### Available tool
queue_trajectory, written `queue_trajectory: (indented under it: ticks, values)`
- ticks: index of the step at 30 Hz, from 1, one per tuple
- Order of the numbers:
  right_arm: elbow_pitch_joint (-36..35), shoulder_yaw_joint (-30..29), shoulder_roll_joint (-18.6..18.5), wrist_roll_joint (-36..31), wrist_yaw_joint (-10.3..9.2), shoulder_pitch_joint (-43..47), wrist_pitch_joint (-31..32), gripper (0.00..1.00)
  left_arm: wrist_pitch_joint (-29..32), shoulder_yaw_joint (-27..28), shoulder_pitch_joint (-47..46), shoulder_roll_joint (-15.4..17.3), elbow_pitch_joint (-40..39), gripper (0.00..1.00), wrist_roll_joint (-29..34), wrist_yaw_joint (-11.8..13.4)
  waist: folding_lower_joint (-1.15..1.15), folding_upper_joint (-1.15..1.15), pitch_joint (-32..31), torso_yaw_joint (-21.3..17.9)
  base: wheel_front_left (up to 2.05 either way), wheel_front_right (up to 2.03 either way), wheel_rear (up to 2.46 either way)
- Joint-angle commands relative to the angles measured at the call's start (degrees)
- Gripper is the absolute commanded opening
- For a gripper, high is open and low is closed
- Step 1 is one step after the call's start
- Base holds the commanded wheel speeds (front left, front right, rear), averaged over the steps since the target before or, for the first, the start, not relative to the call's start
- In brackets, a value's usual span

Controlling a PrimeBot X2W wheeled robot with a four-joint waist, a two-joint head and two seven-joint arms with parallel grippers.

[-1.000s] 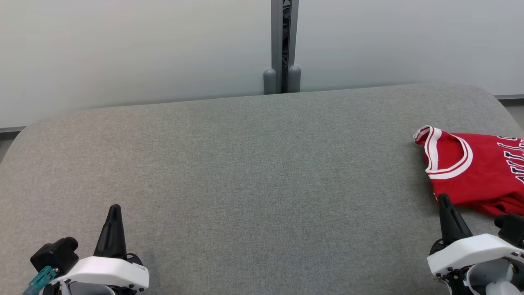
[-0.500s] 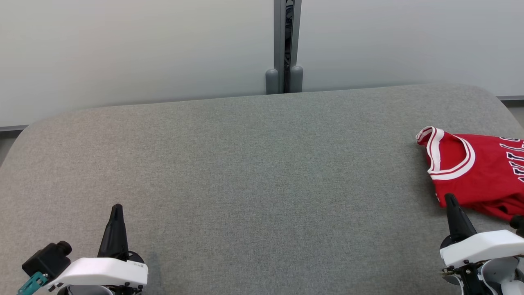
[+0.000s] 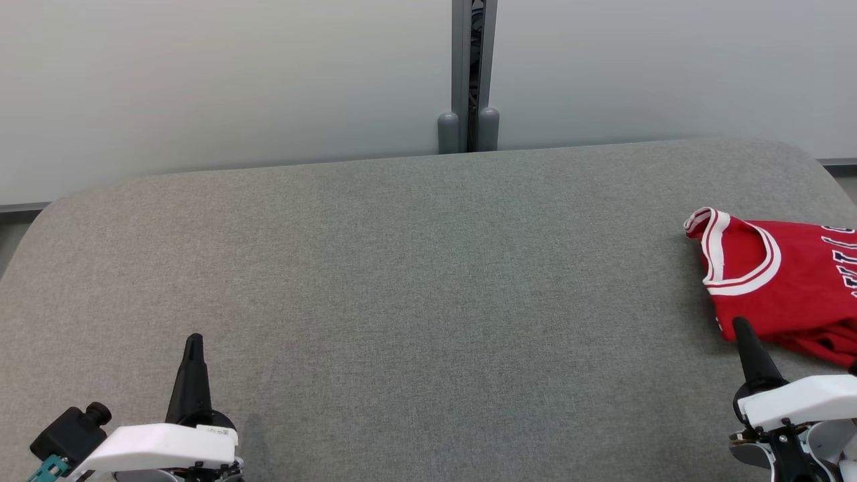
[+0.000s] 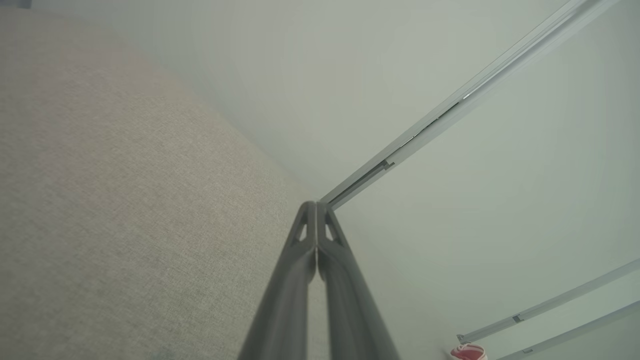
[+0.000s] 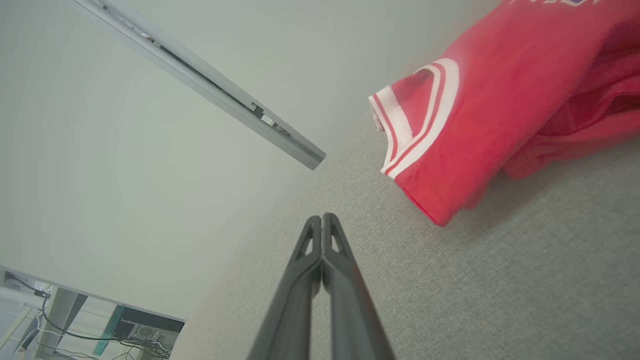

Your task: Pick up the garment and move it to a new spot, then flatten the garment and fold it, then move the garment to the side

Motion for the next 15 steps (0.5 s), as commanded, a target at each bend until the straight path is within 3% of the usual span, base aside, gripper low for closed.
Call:
queue_trajectory:
  ticks: [1,15]
  values:
    - [-0.4,-0.7,-0.3,1.8,0.02,-1.6,0.7,0.0,0.3,0.5,-0.2,0.2,-1.1,0.0,-1.6,-0.4,0.0,0.0,0.0,0.0,0.0,0.0,0.0]
    - [-0.1,-2.5,-0.1,9.9,0.02,-1.9,3.8,0.0,1.1,1.1,0.6,-0.8,-3.0,0.0,-8.9,-1.4,0.0,0.0,0.0,0.4,0.0,0.0,0.0]
